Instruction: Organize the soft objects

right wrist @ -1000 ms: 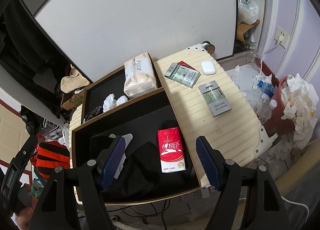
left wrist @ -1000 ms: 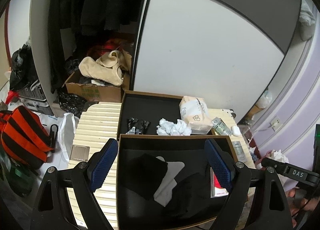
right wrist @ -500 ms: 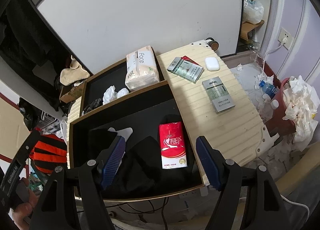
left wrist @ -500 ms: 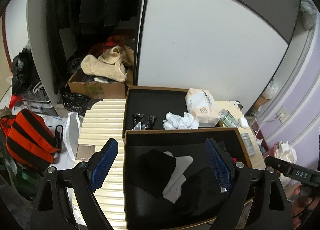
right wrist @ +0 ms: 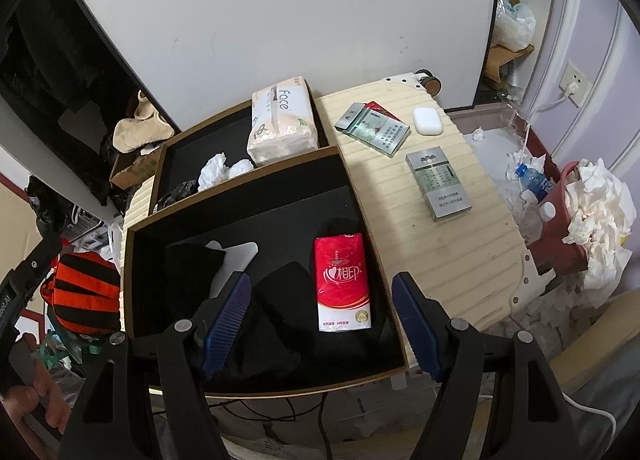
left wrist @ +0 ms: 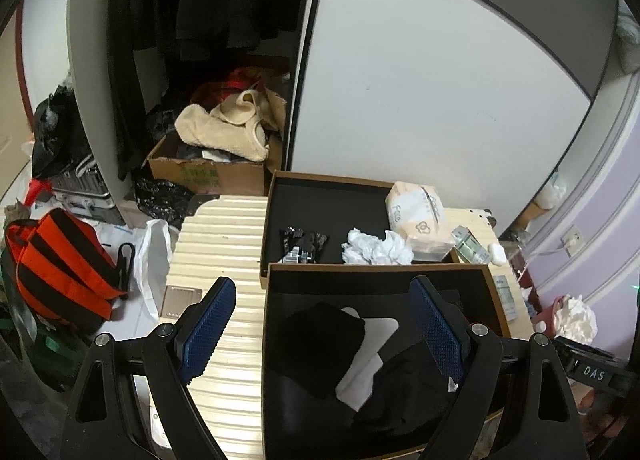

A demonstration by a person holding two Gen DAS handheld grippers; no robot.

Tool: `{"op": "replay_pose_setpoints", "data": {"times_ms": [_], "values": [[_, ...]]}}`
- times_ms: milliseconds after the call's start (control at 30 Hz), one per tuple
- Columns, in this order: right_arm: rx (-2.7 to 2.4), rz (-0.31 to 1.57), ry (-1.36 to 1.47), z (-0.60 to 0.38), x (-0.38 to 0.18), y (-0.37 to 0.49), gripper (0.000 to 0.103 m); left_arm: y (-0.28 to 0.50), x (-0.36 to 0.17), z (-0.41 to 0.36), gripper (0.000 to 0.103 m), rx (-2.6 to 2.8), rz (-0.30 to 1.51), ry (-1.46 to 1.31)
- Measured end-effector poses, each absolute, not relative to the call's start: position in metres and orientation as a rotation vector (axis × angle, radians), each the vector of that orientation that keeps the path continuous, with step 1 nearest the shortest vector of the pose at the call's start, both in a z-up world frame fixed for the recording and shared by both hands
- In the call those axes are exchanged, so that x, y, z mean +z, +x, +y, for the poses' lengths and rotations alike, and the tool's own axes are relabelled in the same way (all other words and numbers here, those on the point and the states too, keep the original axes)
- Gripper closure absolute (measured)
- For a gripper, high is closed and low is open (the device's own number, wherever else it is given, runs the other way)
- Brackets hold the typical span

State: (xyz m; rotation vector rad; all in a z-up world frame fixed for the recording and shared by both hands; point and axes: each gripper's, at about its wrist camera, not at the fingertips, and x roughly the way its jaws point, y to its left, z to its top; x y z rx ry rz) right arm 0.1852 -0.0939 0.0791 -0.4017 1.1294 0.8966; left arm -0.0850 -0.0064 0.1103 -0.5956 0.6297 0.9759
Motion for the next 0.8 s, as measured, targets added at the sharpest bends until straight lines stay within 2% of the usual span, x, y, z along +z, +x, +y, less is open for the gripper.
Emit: {"op": "replay_pose_setpoints", "data": {"times_ms": [300, 533, 800], "values": [[0.863, 1.127, -0.346, -0.101, 0.089, 0.215, 0.031, -0.077, 0.110, -0.012, 0.017, 0.978, 0.651, -0.517], [0.785, 1.161, -0.258, -0.112, 0.090, 0.240, 0.031, -0.080, 0.107, -0.009, 0.017, 0.958, 0.658, -0.579], [0.873, 1.008, -0.349, -0.098, 0.103, 0.217, 0.031, -0.083, 0.104, -0.008, 0.017, 0.969, 0.666, -0.615]]}}
